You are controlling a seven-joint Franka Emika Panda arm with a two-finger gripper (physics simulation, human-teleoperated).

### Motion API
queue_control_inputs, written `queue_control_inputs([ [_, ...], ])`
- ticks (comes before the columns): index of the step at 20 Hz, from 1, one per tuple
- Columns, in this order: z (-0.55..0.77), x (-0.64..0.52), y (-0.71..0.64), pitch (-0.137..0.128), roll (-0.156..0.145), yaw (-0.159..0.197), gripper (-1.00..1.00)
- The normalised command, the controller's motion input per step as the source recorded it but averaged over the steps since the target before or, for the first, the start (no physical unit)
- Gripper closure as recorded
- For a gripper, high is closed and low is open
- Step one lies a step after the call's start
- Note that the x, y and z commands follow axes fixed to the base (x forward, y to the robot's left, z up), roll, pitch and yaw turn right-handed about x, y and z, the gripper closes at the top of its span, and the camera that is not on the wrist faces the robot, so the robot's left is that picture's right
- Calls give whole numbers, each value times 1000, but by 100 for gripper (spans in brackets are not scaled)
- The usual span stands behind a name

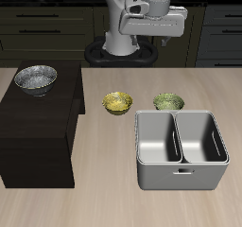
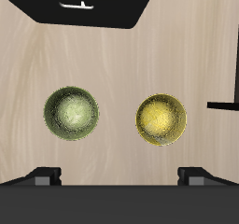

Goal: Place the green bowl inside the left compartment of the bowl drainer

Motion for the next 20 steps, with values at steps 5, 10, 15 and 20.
queue_control_inputs([
  [5, -6, 57, 245, 1, -7, -17, -100],
  [10, 28, 14, 298, -22, -17, -21, -100],
  [15, 10, 5, 220, -10, -16, -17, -100],
  [20, 3, 8, 62, -32, -19, -11, -100],
])
